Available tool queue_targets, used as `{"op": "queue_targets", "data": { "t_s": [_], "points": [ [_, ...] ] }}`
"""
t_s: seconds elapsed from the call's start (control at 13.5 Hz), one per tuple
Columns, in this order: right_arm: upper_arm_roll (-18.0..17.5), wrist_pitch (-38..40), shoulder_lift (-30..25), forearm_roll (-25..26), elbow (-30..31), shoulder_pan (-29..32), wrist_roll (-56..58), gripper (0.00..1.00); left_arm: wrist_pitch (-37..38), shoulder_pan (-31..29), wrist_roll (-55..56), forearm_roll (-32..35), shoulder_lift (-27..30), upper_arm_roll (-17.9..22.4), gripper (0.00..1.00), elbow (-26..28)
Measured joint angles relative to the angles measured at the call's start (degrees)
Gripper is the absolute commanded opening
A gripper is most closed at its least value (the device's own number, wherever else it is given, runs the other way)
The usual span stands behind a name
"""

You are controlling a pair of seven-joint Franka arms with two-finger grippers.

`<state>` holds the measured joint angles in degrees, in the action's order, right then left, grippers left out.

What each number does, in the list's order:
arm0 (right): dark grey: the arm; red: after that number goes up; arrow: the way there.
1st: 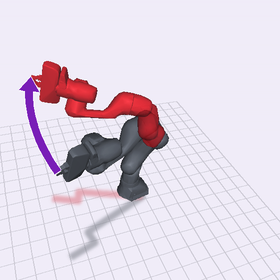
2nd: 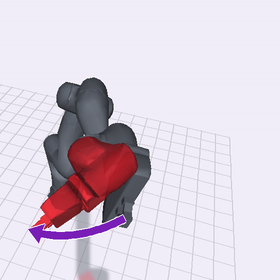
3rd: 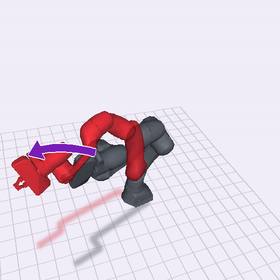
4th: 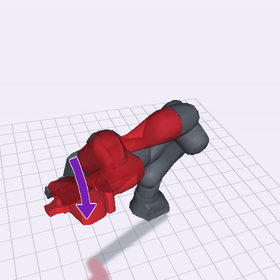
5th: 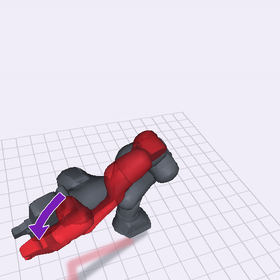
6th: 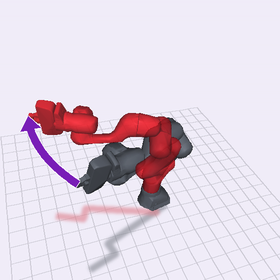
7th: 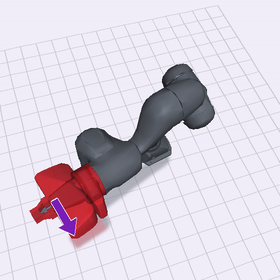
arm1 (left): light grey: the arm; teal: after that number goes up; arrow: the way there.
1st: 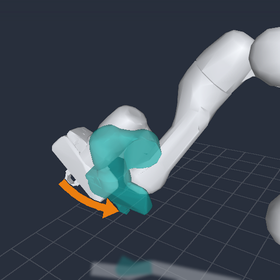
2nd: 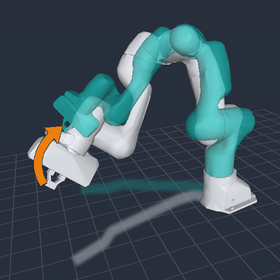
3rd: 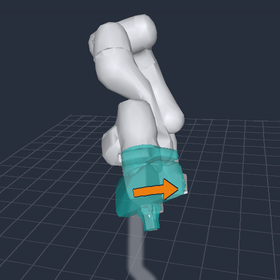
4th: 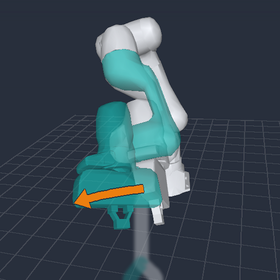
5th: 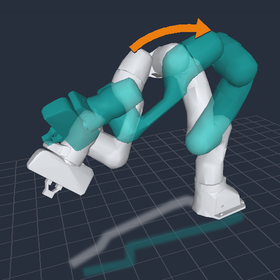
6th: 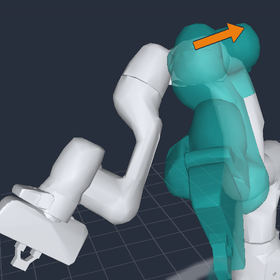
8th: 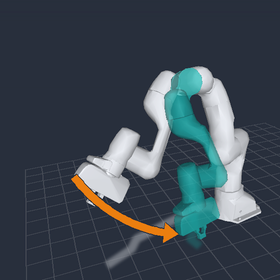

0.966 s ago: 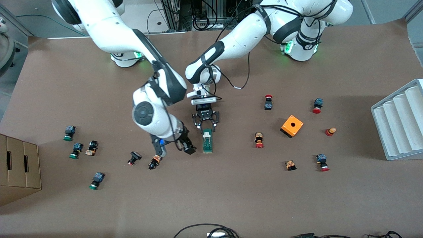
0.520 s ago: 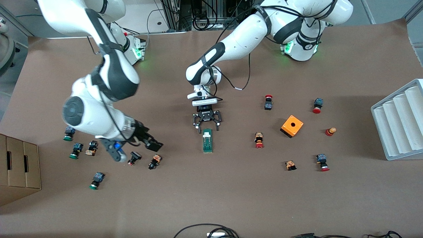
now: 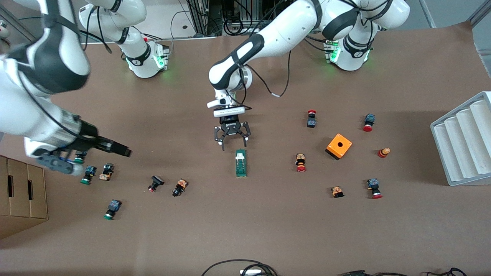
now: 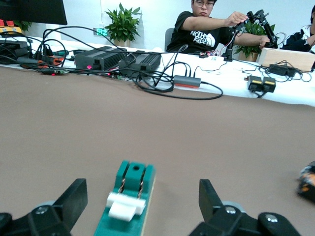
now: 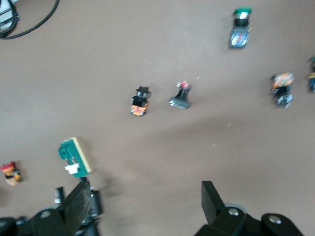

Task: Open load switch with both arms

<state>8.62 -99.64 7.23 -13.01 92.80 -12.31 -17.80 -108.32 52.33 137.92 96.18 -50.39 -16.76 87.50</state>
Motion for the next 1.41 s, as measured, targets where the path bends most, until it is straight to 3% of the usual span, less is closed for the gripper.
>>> {"op": "queue_targets", "data": {
  "t_s": [0.52,0.97,1.41],
  "points": [
    [8.8,-1.1,-7.3,6.1,7.2,2.4,24.1,1.0,-2.4,-0.2,-12.0,-7.3,5.5,-0.1,1.0,-0.2],
    [9.1,-4.2,-7.3,9.1,9.5,2.1,27.0,1.0,-6.2,-1.8,-31.7,-17.7,11.3,0.2,1.0,-3.1],
    [9.0,-4.8,-7.3,9.5,9.3,2.0,27.0,1.0,-9.0,-5.3,-41.1,-21.3,12.4,-0.3,1.0,-3.4]
  ]
}}
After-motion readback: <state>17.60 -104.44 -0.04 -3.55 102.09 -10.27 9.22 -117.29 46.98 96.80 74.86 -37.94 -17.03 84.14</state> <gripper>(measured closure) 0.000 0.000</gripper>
